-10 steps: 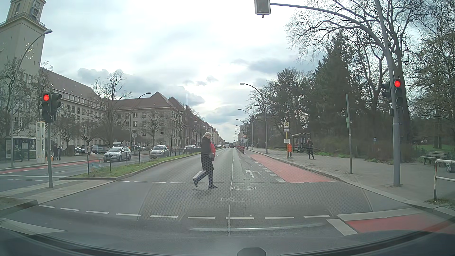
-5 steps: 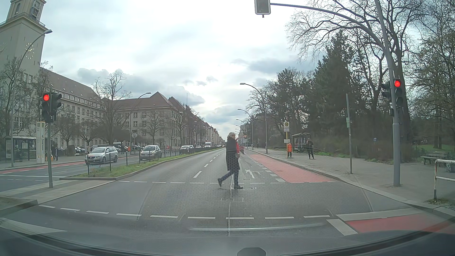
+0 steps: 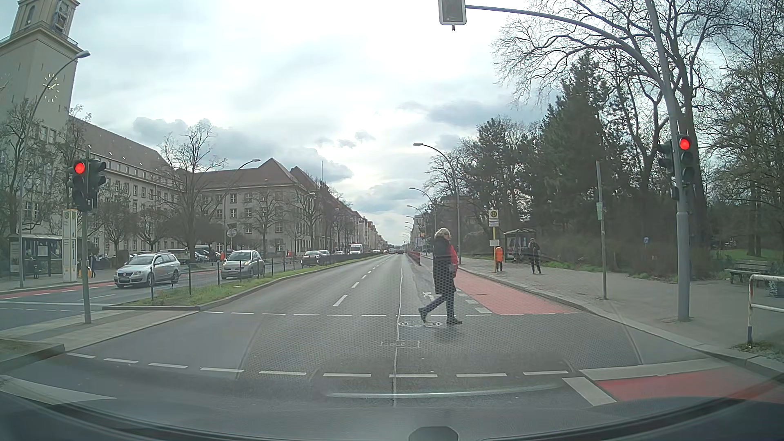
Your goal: Follow the waypoints while adhering to traffic rules and regulations
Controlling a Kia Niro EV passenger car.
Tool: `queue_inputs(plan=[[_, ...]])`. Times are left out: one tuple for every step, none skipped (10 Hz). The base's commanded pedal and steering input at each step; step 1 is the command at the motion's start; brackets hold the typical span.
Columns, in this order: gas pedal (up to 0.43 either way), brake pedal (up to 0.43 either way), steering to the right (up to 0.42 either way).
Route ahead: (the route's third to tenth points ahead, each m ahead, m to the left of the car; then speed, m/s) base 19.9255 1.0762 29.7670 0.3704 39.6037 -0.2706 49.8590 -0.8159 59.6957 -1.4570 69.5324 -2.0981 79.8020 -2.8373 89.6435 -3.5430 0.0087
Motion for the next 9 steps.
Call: queue_inputs(plan=[[0.000, 0.323, -0.008], [0.000, 0.323, -0.008], [0.000, 0.317, -0.008], [0.000, 0.317, -0.008], [0.000, 0.323, -0.008], [0.000, 0.323, -0.008], [0.000, 0.323, -0.008], [0.000, 0.323, -0.008], [0.000, 0.323, -0.008]])
